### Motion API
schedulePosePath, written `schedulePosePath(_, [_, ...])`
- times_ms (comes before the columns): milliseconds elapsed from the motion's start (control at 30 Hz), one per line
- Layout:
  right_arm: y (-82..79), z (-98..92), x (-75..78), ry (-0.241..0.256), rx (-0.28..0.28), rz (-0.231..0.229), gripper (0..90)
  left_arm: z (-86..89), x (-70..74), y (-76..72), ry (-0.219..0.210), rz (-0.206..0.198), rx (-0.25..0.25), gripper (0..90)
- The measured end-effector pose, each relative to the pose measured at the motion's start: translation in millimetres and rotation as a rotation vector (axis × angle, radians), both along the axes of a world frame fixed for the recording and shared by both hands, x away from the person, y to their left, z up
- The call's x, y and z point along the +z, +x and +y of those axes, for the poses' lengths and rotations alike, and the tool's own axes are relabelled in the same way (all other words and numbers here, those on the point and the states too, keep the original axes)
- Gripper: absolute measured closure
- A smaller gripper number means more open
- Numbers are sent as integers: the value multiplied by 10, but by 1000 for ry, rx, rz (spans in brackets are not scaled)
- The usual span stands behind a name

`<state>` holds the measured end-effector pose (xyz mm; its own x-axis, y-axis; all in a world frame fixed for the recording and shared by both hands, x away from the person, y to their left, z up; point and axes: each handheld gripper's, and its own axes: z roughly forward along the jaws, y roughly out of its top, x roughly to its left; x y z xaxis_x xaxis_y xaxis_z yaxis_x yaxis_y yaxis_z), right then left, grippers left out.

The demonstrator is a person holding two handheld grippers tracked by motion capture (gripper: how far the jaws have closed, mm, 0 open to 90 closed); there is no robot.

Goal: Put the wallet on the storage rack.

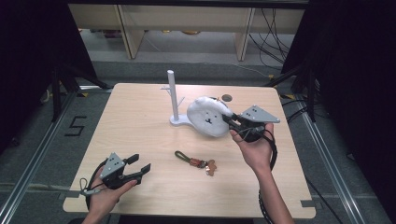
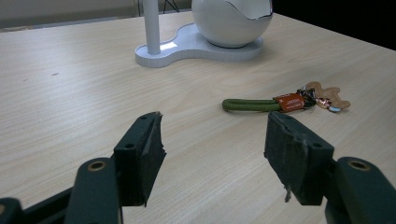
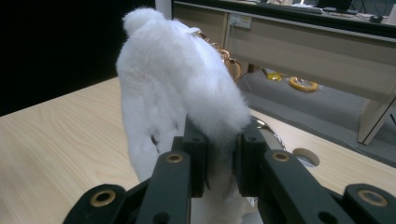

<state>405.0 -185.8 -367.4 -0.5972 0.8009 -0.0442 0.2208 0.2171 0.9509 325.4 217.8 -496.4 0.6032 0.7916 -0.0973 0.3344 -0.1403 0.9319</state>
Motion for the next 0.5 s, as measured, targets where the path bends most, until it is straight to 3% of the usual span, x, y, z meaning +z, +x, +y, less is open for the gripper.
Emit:
schedulePosePath(100, [32, -12, 11, -1, -18, -9, 787, 0, -1, 0, 1, 0, 0, 363])
schedulePosePath(167, [41, -13, 19, 6, -22, 12, 787, 0, -1, -1, 0, 0, 1, 363])
schedulePosePath(233, [81, -29, 22, -14, -26, -23, 787, -1, 2, -2, -1, -1, 0, 363])
schedulePosePath(267, [81, -20, 21, 7, -21, 7, 787, -1, 3, -3, -1, 0, 0, 363])
schedulePosePath(333, [118, -33, 19, -17, -31, -29, 787, -4, 1, -5, -2, 1, 1, 363])
schedulePosePath(467, [139, -25, 2, -4, -37, 14, 787, -15, -6, -8, -4, 4, -3, 363])
schedulePosePath(500, [166, -28, -6, -6, -35, 0, 787, -16, -6, -7, -1, 3, -5, 363])
